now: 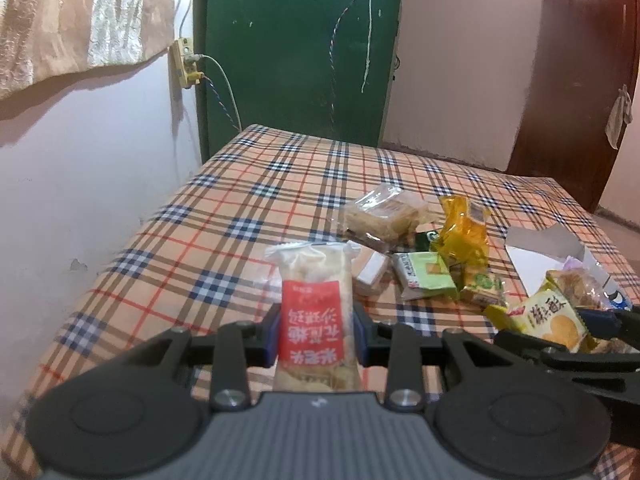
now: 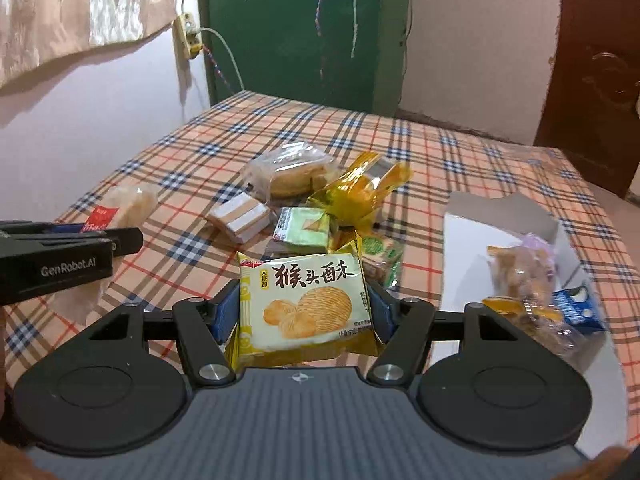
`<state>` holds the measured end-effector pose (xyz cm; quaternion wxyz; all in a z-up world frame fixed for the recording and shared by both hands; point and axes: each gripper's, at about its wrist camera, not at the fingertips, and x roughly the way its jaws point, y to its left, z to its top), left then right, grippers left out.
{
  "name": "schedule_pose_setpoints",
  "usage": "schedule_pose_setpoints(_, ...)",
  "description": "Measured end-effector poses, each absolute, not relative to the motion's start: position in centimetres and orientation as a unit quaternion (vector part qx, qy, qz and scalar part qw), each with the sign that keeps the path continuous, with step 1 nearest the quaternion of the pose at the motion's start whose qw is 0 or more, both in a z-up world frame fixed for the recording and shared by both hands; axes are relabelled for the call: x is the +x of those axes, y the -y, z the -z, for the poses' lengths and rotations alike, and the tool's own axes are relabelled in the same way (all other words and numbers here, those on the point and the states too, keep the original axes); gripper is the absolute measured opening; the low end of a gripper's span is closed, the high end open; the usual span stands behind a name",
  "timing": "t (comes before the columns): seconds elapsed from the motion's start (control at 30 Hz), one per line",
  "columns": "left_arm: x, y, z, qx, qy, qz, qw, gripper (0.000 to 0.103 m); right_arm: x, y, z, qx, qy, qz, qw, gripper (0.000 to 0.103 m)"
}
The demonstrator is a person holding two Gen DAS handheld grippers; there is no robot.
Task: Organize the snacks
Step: 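Carry both held packs up and over the white box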
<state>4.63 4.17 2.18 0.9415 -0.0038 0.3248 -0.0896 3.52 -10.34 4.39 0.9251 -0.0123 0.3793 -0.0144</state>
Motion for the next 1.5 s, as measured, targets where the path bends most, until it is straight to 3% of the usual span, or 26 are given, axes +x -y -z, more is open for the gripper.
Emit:
schedule_pose_setpoints(0.57,1.2,-1.4,-4.3,0.008,-0.327,0.090,0.941,0.033,-0.7,12.3,-8.4,-0.005,-0.356,0.045,0.933,0.081)
schedule_pose_setpoints(1.5,-0.5,7.6,-5.6,0.034,-0.343,0.156,0.926,0.033,-5.3,19.4,-9.8,0.012,-0.353,0.101,0.930,0.081)
